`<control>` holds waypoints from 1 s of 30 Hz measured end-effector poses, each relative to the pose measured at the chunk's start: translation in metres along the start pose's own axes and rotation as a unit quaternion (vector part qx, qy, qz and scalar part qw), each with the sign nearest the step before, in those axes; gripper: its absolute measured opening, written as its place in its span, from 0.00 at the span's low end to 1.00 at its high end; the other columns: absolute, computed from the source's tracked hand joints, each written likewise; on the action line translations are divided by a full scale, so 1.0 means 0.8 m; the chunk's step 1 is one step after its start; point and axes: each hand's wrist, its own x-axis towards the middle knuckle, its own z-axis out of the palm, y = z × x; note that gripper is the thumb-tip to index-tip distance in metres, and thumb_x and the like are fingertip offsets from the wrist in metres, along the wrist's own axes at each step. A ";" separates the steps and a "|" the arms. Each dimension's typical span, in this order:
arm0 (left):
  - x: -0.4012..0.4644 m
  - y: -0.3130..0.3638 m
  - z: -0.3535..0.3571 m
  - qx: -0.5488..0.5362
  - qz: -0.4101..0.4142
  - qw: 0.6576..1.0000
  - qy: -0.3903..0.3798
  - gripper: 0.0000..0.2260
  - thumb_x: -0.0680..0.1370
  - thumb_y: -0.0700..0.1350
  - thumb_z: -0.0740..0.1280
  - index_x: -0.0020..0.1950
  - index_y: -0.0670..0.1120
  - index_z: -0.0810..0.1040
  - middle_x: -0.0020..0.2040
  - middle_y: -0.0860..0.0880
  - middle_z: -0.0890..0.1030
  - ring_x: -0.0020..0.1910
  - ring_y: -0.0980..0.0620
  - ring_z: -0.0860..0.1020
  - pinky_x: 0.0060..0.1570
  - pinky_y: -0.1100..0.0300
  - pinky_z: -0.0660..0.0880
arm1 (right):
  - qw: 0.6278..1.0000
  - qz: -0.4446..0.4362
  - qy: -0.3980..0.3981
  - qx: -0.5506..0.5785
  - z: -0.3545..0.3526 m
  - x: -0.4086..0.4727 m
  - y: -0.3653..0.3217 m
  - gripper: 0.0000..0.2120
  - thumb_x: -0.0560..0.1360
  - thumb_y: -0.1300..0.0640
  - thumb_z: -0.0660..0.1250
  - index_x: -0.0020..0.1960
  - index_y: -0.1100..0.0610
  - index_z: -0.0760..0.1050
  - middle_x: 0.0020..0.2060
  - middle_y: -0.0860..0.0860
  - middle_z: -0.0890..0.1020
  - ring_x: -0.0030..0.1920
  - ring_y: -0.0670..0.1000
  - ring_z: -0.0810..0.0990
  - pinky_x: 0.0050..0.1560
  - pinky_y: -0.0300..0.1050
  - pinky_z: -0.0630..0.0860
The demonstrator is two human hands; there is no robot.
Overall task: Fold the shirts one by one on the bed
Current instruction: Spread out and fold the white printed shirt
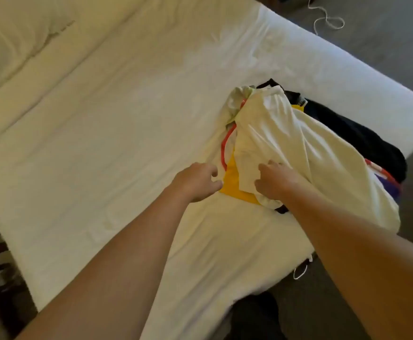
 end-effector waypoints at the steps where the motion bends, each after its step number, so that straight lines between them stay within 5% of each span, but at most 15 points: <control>1: 0.013 0.002 0.006 -0.003 -0.004 1.000 -0.016 0.19 0.80 0.59 0.64 0.67 0.50 0.77 0.62 0.48 0.80 0.59 0.46 0.78 0.56 0.48 0.77 | 0.999 0.028 0.021 0.000 0.007 0.011 0.005 0.18 0.81 0.50 0.60 0.68 0.56 0.69 0.64 0.56 0.72 0.64 0.60 0.72 0.54 0.52 0.71; 7: 0.071 -0.010 0.053 -0.011 -0.009 0.999 -0.050 0.18 0.80 0.59 0.65 0.65 0.51 0.77 0.61 0.49 0.81 0.58 0.46 0.78 0.55 0.49 0.77 | 0.975 0.168 0.130 0.059 0.049 0.062 0.037 0.28 0.80 0.44 0.63 0.74 0.58 0.62 0.69 0.58 0.67 0.68 0.61 0.67 0.62 0.57 0.70; 9: 0.077 -0.018 0.063 0.003 -0.010 0.998 -0.061 0.18 0.80 0.59 0.65 0.65 0.50 0.77 0.60 0.49 0.81 0.57 0.46 0.79 0.53 0.50 0.77 | 0.968 0.186 0.161 0.044 0.054 0.071 0.047 0.25 0.81 0.45 0.62 0.72 0.58 0.65 0.68 0.58 0.68 0.67 0.61 0.68 0.64 0.55 0.68; 16: 0.067 -0.041 0.049 0.033 -0.029 0.997 -0.063 0.17 0.81 0.57 0.64 0.64 0.49 0.78 0.58 0.49 0.81 0.54 0.47 0.79 0.53 0.50 0.78 | 0.968 0.136 0.206 0.051 0.022 0.066 0.054 0.09 0.80 0.60 0.58 0.57 0.59 0.72 0.53 0.57 0.79 0.55 0.60 0.74 0.48 0.50 0.67; 22: 0.015 -0.022 0.009 0.001 -0.016 1.000 -0.022 0.18 0.81 0.57 0.63 0.66 0.49 0.77 0.60 0.48 0.81 0.56 0.47 0.79 0.50 0.52 0.77 | 0.917 0.118 0.202 0.322 -0.038 0.022 0.013 0.11 0.84 0.55 0.53 0.59 0.58 0.70 0.51 0.58 0.76 0.52 0.60 0.75 0.48 0.49 0.66; 30: -0.124 -0.040 -0.003 -0.022 -0.023 0.998 0.050 0.26 0.80 0.58 0.66 0.77 0.53 0.66 0.69 0.49 0.75 0.66 0.46 0.76 0.60 0.48 0.76 | 0.961 -0.059 0.116 0.244 -0.141 -0.051 -0.126 0.09 0.81 0.55 0.57 0.50 0.59 0.73 0.51 0.59 0.77 0.51 0.59 0.75 0.47 0.47 0.66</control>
